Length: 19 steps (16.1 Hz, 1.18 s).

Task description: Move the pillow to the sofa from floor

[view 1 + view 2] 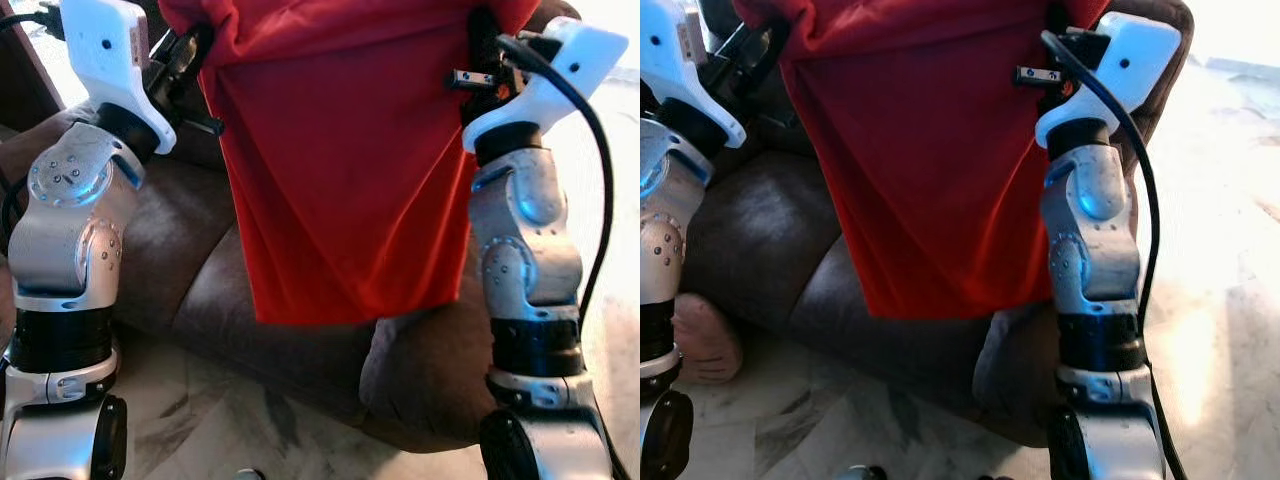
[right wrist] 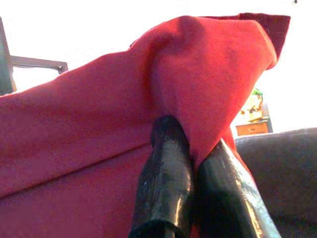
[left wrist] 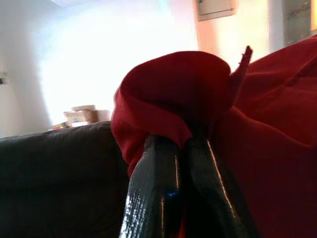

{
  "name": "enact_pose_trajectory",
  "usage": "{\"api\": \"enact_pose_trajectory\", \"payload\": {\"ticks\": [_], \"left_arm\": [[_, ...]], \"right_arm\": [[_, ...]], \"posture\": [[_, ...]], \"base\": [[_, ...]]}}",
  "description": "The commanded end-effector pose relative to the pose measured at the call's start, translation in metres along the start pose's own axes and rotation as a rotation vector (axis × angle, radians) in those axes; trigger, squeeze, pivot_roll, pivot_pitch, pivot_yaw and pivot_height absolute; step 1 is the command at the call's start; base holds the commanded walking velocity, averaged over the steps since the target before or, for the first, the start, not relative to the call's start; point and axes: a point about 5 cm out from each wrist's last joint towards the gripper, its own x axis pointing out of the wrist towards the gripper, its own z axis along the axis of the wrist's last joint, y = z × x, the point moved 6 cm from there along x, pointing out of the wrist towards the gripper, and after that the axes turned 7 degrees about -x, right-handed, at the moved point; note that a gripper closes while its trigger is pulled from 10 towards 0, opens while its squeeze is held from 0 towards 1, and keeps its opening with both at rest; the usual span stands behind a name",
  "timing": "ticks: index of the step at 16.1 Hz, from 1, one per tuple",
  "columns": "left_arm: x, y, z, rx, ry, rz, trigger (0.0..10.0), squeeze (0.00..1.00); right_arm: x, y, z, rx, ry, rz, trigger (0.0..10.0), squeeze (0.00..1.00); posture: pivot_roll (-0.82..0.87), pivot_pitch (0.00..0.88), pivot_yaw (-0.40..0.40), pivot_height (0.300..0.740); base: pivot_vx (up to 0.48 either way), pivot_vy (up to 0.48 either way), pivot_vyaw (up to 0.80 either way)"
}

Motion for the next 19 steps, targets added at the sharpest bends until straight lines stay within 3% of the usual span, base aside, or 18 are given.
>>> {"api": "enact_pose_trajectory", "payload": {"ticks": [1,3,7,9,10,15,16,19], "left_arm": [[-0.005,0.027,-0.008,0.063,0.011,0.147,10.0,0.00],[-0.006,0.031,-0.019,0.071,0.048,0.185,10.0,0.00],[-0.003,0.025,-0.014,0.065,0.049,0.122,10.0,0.00],[-0.006,0.031,-0.019,0.079,0.073,0.155,10.0,0.00],[-0.007,0.034,-0.033,0.093,0.122,0.177,10.0,0.00],[0.002,0.010,-0.102,0.041,0.280,0.168,10.0,0.00],[0.004,0.008,-0.111,0.060,0.295,0.176,10.0,0.00],[0.022,0.011,-0.122,0.014,0.259,0.243,10.0,0.00]], "right_arm": [[-0.008,0.005,0.016,0.005,-0.046,0.006,10.0,0.00],[-0.015,0.009,0.009,0.005,-0.009,0.023,10.0,0.00],[-0.026,0.015,0.016,0.045,0.026,0.041,10.0,0.00],[-0.027,0.022,0.015,0.063,0.034,0.053,10.0,0.00],[-0.026,0.023,0.004,0.062,0.058,0.048,10.0,0.00],[-0.022,0.018,-0.033,0.053,0.180,-0.010,10.0,0.00],[-0.024,0.018,-0.040,0.054,0.201,-0.019,10.0,0.00],[-0.031,0.016,-0.054,0.050,0.243,-0.037,10.0,0.00]], "posture": [[0.15,0.074,-0.020,0.740],[0.15,0.073,-0.020,0.740],[0.13,0.072,-0.017,0.740],[0.13,0.080,-0.017,0.740],[0.14,0.086,-0.020,0.740],[0.14,0.115,-0.021,0.740],[0.14,0.116,-0.019,0.740],[0.13,0.124,-0.010,0.740]], "base": [[0.000,0.000,0.00],[0.000,0.000,0.00],[0.000,0.000,0.00],[0.000,0.000,0.00],[0.000,0.000,0.00],[0.000,0.000,0.00],[0.000,0.000,0.00],[0.000,0.000,0.00]]}}
